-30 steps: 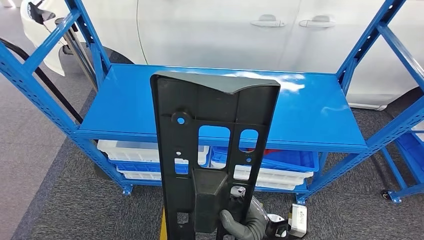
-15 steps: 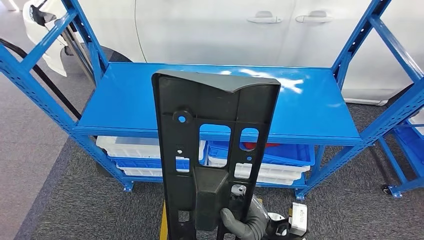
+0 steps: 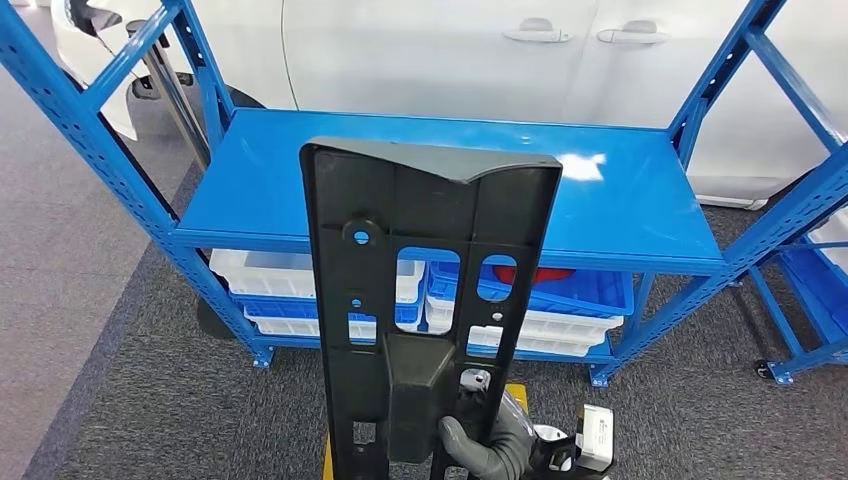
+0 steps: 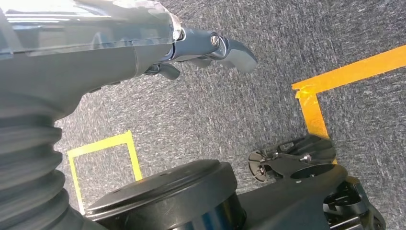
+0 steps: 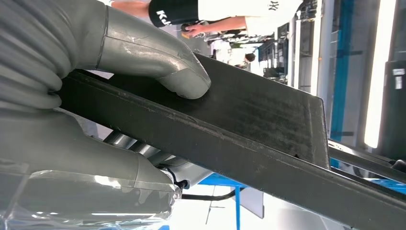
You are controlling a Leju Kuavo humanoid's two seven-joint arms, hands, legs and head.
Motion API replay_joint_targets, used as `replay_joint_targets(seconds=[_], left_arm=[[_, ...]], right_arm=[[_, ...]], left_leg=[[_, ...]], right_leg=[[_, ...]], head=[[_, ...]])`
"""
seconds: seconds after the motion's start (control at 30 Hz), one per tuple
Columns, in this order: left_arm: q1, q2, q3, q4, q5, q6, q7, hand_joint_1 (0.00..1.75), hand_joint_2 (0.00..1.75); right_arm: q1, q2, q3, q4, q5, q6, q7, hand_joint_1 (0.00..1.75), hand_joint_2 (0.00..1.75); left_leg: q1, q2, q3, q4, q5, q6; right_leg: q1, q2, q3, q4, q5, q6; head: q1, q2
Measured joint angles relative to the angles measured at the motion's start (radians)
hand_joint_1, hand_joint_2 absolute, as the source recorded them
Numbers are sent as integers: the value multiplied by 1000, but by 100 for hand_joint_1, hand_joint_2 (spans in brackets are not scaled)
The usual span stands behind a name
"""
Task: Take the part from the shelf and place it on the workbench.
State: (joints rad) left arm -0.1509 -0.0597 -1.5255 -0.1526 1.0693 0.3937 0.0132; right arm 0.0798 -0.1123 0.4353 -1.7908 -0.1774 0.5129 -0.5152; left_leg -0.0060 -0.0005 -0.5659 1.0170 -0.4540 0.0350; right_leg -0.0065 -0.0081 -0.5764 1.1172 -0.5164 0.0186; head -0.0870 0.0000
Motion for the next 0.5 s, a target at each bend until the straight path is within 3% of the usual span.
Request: replay_joint_targets(seconds=[0.07, 0.13, 0.2, 0.27, 0.33, 0.37, 0.4, 0.43, 0.5], left_arm=[[0, -2, 0, 0, 0, 1, -2, 0, 175], [-1, -2, 0, 0, 0, 2, -3, 0, 175], [-2, -2, 0, 0, 1, 3, -2, 0, 175], [-4, 0, 1, 0, 1, 3, -1, 0, 175], [-8, 1, 2, 1, 2, 3, -1, 0, 175], [-10, 1, 3, 1, 2, 3, -1, 0, 175], [-10, 2, 3, 1, 2, 3, 0, 0, 175], [-9, 2, 4, 1, 2, 3, 2, 0, 175], [-3, 2, 4, 1, 1, 4, 5, 0, 175]], right_arm=[[-6, 0, 0, -1, -1, 2, 0, 175, 175], [-9, 1, 0, -2, -2, 2, 0, 175, 175], [-9, 2, 0, -2, -3, 3, 0, 175, 175], [-11, 3, 0, -2, -5, 3, 0, 175, 175], [-11, 3, 0, -2, -6, 3, 0, 175, 175], [-11, 3, 0, -2, -7, 3, 0, 175, 175], [-11, 3, 0, -1, -7, 3, 0, 175, 175], [-11, 3, 0, -1, -7, 3, 0, 175, 175], [-11, 3, 0, -1, -7, 4, 0, 175, 175]], left_leg=[[-2, 1, -5, 1, 6, -8], [-1, 2, -9, 0, 14, -19], [-1, 1, -14, 9, 6, -31], [0, 0, -37, 76, -53, -41], [2, 0, -72, 198, -131, -50], [3, 0, -79, 243, -153, -54], [4, 0, -71, 256, -156, -56], [6, 0, -44, 229, -141, -57], [11, 0, 41, 96, -95, -56]], right_leg=[[9, -1, 50, -93, 22, -14], [13, -1, 49, -107, 28, -22], [7, -4, 46, -117, 42, -31], [0, -9, 38, -126, 57, -40], [1, -11, 22, -124, 67, -44], [1, -11, 12, -121, 72, -43], [1, -11, 3, -118, 77, -42], [1, -10, -5, -114, 81, -40], [1, -8, -19, -105, 87, -34]], head=[[0, 0], [0, 0], [0, 0], [0, 0], [0, 0], [0, 0], [0, 0], [0, 0], [0, 0]])
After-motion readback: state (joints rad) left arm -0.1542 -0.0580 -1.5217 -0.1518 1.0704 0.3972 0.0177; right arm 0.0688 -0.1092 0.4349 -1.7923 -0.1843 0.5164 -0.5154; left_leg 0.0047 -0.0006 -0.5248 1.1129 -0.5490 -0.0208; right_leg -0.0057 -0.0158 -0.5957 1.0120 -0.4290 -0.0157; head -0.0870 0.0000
